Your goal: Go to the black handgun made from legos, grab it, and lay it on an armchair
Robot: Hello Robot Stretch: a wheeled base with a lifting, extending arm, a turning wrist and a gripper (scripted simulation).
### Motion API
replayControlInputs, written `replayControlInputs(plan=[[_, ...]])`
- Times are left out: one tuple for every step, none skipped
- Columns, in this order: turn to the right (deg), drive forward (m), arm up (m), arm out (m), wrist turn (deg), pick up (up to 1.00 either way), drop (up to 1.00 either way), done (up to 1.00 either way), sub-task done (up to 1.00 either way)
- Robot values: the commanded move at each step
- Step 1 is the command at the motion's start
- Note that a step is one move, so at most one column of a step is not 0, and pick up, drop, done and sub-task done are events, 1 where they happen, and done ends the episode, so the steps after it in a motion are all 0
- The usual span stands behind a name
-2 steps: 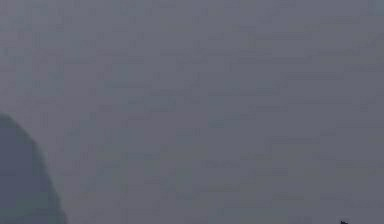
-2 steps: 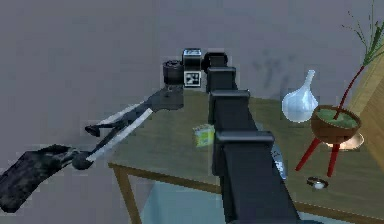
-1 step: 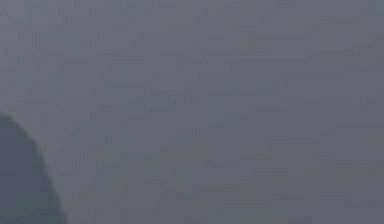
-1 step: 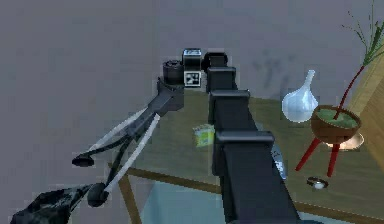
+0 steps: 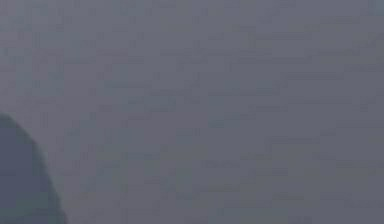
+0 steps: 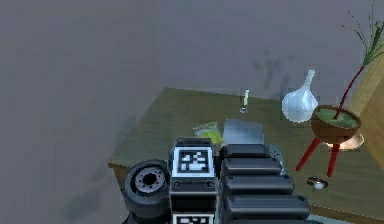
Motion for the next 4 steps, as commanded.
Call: replayControlInputs(plan=[[-45.0, 0.0, 0.0, 0.0, 0.0, 0.0, 0.0, 0.0, 0.0], [-45.0, 0.0, 0.0, 0.0, 0.0, 0.0, 0.0, 0.0, 0.0], [-30.0, 0.0, 0.0, 0.0, 0.0, 0.0, 0.0, 0.0, 0.0], [0.0, 1.0, 0.0, 0.0, 0.0, 0.0, 0.0, 0.0, 0.0]])
